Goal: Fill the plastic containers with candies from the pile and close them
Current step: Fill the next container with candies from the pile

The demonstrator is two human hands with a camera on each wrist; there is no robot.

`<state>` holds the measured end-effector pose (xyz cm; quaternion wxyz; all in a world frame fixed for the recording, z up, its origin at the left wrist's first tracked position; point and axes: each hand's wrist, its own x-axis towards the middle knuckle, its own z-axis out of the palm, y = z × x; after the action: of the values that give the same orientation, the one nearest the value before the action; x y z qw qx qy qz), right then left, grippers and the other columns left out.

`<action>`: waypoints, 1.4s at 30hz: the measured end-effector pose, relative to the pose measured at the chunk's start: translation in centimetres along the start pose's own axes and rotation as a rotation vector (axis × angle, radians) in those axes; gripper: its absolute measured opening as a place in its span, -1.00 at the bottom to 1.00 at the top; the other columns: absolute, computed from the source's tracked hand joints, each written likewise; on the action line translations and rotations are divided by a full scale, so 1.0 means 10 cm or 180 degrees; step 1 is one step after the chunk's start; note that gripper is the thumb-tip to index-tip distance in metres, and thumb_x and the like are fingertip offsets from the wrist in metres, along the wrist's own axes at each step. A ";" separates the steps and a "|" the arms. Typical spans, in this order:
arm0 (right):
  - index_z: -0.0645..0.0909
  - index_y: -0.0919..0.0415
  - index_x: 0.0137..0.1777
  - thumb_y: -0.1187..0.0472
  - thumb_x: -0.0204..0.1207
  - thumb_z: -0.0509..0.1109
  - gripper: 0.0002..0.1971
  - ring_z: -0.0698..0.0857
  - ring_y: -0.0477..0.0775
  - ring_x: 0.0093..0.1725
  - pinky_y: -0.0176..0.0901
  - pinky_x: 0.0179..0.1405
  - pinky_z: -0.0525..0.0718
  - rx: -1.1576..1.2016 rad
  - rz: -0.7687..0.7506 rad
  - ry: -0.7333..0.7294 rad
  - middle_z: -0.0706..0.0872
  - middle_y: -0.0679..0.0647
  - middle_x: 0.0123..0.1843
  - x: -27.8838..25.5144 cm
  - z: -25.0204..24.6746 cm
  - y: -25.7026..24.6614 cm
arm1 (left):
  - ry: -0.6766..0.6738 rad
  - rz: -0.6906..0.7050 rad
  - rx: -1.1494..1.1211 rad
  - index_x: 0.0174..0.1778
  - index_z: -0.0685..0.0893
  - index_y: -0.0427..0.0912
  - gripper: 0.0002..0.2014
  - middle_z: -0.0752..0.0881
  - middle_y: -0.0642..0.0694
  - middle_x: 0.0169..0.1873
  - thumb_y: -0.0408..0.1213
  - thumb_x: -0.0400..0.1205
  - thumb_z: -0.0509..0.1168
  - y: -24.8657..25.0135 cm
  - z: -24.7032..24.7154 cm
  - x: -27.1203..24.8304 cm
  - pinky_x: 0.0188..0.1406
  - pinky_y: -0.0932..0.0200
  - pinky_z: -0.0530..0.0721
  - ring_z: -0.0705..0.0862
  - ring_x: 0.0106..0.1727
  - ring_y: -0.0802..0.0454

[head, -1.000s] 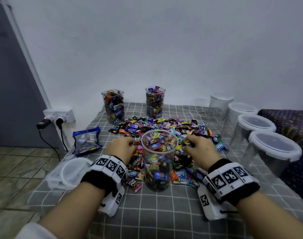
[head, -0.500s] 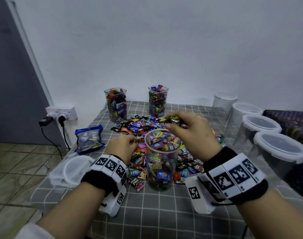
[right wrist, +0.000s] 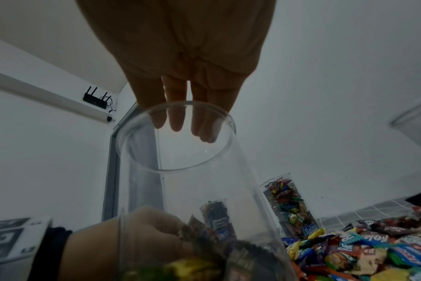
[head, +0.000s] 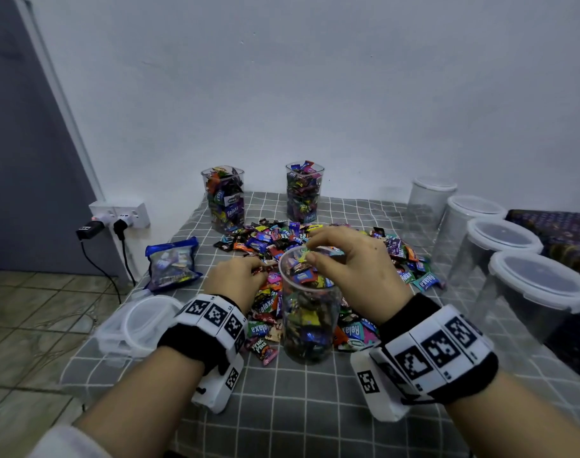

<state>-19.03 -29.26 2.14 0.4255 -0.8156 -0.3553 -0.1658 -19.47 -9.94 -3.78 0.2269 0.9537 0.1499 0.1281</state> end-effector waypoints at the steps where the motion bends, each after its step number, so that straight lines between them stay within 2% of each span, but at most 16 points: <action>1: 0.74 0.26 0.00 0.16 0.46 0.46 -0.80 0.67 -0.01 0.11 0.06 0.11 0.67 0.0019 0.0019 0.0073 0.74 0.06 0.07 -0.01 0.00 0.01 | -0.0001 0.0001 0.0006 0.12 0.74 0.05 -0.78 0.78 -0.11 -0.01 -0.07 0.61 0.30 0.00 0.00 0.00 0.03 0.01 0.65 0.67 0.06 -0.13; 4: 0.67 0.16 0.18 -0.03 0.39 0.37 -0.58 0.59 -0.10 0.22 -0.09 0.26 0.55 0.0028 0.0178 0.0129 0.68 -0.03 0.21 -0.06 -0.01 0.03 | -0.0017 -0.0010 -0.0051 0.11 0.75 0.05 -0.78 0.78 -0.12 -0.03 -0.08 0.60 0.30 0.00 0.00 0.00 0.02 0.01 0.65 0.68 0.05 -0.14; 8: 0.33 0.03 0.52 -0.18 0.18 0.54 -0.11 0.44 -0.21 0.33 -0.27 0.34 0.40 0.0581 0.0846 -0.0340 0.45 -0.18 0.34 -0.14 -0.01 0.09 | -0.0021 -0.0017 -0.0082 0.10 0.75 0.05 -0.79 0.78 -0.11 -0.04 -0.07 0.60 0.30 0.00 -0.01 -0.02 0.01 0.02 0.65 0.68 0.04 -0.11; 10: 0.18 0.01 0.58 -0.14 0.07 0.60 0.06 0.49 -0.19 0.34 -0.30 0.34 0.49 0.1097 0.1141 -0.0563 0.42 -0.17 0.39 -0.18 0.01 0.16 | -0.0006 0.0008 -0.0070 0.10 0.75 0.04 -0.78 0.78 -0.11 -0.05 -0.07 0.61 0.29 0.02 -0.01 -0.02 -0.02 0.04 0.65 0.68 0.02 -0.11; 12: 0.07 -0.01 0.60 -0.01 0.10 0.67 0.11 0.55 -0.23 0.28 -0.49 0.17 0.57 0.1589 0.1337 -0.0697 0.47 -0.12 0.38 -0.21 0.05 0.22 | 0.0008 0.0000 -0.0088 0.11 0.74 0.04 -0.77 0.78 -0.10 -0.03 -0.06 0.61 0.28 0.03 -0.02 -0.03 -0.01 0.05 0.64 0.68 0.04 -0.11; 14: 0.08 -0.02 0.56 0.12 0.13 0.67 0.06 0.54 -0.29 0.24 -0.54 0.05 0.59 0.1922 0.1431 -0.0749 0.51 -0.10 0.33 -0.25 0.09 0.26 | 0.0025 -0.0009 -0.0153 0.14 0.73 0.04 -0.76 0.78 -0.10 0.00 -0.06 0.61 0.28 0.04 -0.02 -0.04 0.01 0.04 0.63 0.67 0.06 -0.10; 18: 0.37 -0.07 0.27 0.15 0.10 0.62 -0.27 0.55 -0.29 0.28 -0.48 0.13 0.57 0.1917 0.1353 -0.0695 0.57 -0.18 0.22 -0.27 0.11 0.30 | 0.0142 0.0026 -0.0501 0.10 0.76 -0.01 -0.79 0.78 -0.07 -0.02 -0.11 0.61 0.31 0.03 -0.03 -0.05 0.01 0.04 0.64 0.68 0.03 -0.06; 23: 0.39 -0.06 0.21 0.15 0.11 0.66 -0.31 0.55 -0.19 0.31 -0.40 0.23 0.55 0.1944 0.1300 -0.0679 0.57 -0.17 0.22 -0.27 0.11 0.34 | 0.0486 0.0000 -0.1504 0.00 0.79 -0.11 -0.86 0.76 -0.04 -0.28 -0.28 0.57 0.38 0.04 -0.17 -0.03 0.00 -0.11 0.71 0.69 -0.22 -0.03; 27: 0.40 -0.11 0.15 0.25 0.20 0.60 -0.41 0.56 -0.34 0.22 -0.45 0.16 0.57 0.2005 0.1249 -0.0654 0.58 -0.18 0.19 -0.28 0.13 0.35 | 0.0561 0.0344 -0.2106 -0.22 0.73 0.17 -0.78 0.74 0.08 -0.36 -0.32 0.56 0.38 0.22 -0.46 -0.07 -0.18 -0.01 0.68 0.64 -0.37 0.04; 29: 0.40 -0.11 0.15 0.29 0.23 0.59 -0.42 0.56 -0.31 0.24 -0.45 0.17 0.57 0.1999 0.1244 -0.0662 0.58 -0.16 0.20 -0.29 0.13 0.35 | 0.0553 0.0521 -0.2304 -0.28 0.70 0.20 -0.72 0.75 0.06 -0.36 -0.36 0.56 0.38 0.35 -0.61 -0.10 -0.21 -0.04 0.67 0.68 -0.33 -0.08; 31: 0.40 -0.12 0.15 0.30 0.26 0.59 -0.42 0.56 -0.29 0.24 -0.44 0.19 0.57 0.1962 0.1245 -0.0662 0.58 -0.16 0.20 -0.29 0.13 0.35 | 0.0500 0.0633 -0.2508 -0.30 0.73 0.17 -0.70 0.77 0.08 -0.34 -0.40 0.54 0.39 0.45 -0.70 -0.12 -0.08 -0.14 0.73 0.73 -0.18 -0.15; 33: 0.40 -0.06 0.18 0.37 0.27 0.58 -0.41 0.57 -0.28 0.24 -0.46 0.16 0.58 0.1990 0.1256 -0.0631 0.59 -0.10 0.21 -0.29 0.14 0.36 | 0.0387 0.0721 -0.2653 -0.18 0.78 0.05 -0.77 0.77 0.11 -0.34 -0.43 0.54 0.38 0.53 -0.72 -0.11 -0.07 -0.05 0.75 0.73 -0.19 0.01; 35: 0.40 0.02 0.23 0.39 0.26 0.58 -0.39 0.56 -0.16 0.31 -0.46 0.14 0.59 0.2024 0.1273 -0.0584 0.58 0.01 0.25 -0.30 0.15 0.36 | 0.0242 0.0795 -0.2717 0.00 0.77 -0.20 -0.83 0.76 0.06 -0.31 -0.46 0.55 0.36 0.60 -0.71 -0.13 -0.22 0.18 0.76 0.72 -0.28 0.15; 38: 0.39 0.06 0.25 0.42 0.27 0.57 -0.39 0.56 -0.16 0.30 -0.51 0.08 0.59 0.2071 0.1280 -0.0588 0.58 0.02 0.26 -0.31 0.14 0.35 | -0.0003 0.0838 -0.2743 -0.10 0.75 -0.17 -0.85 0.75 0.11 -0.40 -0.49 0.55 0.35 0.70 -0.67 -0.17 -0.40 0.33 0.69 0.71 -0.36 0.23; 40: 0.37 0.05 0.26 0.41 0.30 0.57 -0.39 0.57 -0.26 0.24 -0.56 0.02 0.58 0.2073 0.1266 -0.0635 0.59 -0.06 0.22 -0.31 0.13 0.34 | -0.0178 0.0852 -0.2634 -0.16 0.73 -0.08 -0.82 0.77 0.01 -0.35 -0.47 0.54 0.36 0.71 -0.64 -0.18 -0.30 0.18 0.74 0.75 -0.28 0.13; 42: 0.37 0.00 0.26 0.37 0.30 0.58 -0.39 0.59 -0.29 0.21 -0.57 0.01 0.57 0.2025 0.1235 -0.0674 0.60 -0.10 0.21 -0.31 0.12 0.33 | -0.0296 0.0937 -0.2419 -0.17 0.74 0.01 -0.79 0.78 -0.11 -0.23 -0.45 0.54 0.38 0.71 -0.61 -0.18 -0.14 -0.06 0.77 0.77 -0.12 -0.14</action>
<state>-18.85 -30.94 -2.20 0.6417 -0.7075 -0.2700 0.1214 -21.43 -14.26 4.49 0.5489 0.8181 -0.0566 0.1622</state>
